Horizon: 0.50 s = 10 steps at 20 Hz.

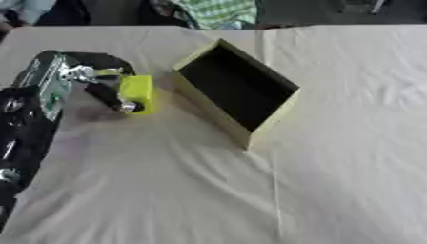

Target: Pick up objects on the table and place them in the box.

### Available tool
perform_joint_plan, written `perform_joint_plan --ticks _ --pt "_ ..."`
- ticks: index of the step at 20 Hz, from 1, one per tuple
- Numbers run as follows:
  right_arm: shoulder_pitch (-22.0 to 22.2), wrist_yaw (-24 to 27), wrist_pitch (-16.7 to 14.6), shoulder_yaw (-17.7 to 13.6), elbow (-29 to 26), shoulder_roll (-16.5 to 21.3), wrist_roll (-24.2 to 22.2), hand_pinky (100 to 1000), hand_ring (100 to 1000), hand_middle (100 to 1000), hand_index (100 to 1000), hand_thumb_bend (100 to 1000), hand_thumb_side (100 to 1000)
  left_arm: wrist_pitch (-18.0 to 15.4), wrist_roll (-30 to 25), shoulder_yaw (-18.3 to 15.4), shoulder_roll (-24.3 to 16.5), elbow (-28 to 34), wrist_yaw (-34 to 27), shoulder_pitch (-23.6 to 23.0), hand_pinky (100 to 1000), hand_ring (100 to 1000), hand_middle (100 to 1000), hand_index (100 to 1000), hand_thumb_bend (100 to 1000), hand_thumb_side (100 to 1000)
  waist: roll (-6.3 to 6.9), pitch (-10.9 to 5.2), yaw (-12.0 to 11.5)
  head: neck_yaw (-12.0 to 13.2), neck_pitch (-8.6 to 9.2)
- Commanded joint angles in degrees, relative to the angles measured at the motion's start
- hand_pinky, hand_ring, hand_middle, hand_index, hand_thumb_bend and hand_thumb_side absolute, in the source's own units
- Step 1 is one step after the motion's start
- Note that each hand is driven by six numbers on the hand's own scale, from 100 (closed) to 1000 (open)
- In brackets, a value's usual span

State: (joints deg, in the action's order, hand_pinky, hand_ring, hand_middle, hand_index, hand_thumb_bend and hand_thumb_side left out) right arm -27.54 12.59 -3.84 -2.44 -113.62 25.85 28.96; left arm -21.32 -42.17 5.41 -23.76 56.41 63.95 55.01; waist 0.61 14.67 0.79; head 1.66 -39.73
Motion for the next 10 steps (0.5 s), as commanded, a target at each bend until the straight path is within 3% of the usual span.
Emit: perform_joint_plan --ticks 1,8,10 --pt "-0.7 0.1 -0.1 -0.3 -1.0 0.7 -0.1 741 738 497 808 100 671 -6.2 -5.0 0.1 -1.1 2.5 1.2 0.7 943 888 782 778 100 763 0.61 -0.20 0.0 -0.2 -0.11" --pt "-0.7 0.2 -0.1 -0.3 -1.0 0.7 -0.2 741 738 497 809 100 673 -3.6 -2.7 -1.2 -1.4 9.0 2.9 1.0 894 830 736 723 100 653 0.58 -0.29 -0.1 -0.2 0.13" --pt "-0.7 0.2 -0.1 -0.3 -1.0 0.7 -0.2 741 738 497 809 100 673 -1.2 -0.3 -2.3 -1.2 12.0 3.3 1.5 803 729 616 637 100 553 0.53 -0.34 -0.2 -0.2 0.33"
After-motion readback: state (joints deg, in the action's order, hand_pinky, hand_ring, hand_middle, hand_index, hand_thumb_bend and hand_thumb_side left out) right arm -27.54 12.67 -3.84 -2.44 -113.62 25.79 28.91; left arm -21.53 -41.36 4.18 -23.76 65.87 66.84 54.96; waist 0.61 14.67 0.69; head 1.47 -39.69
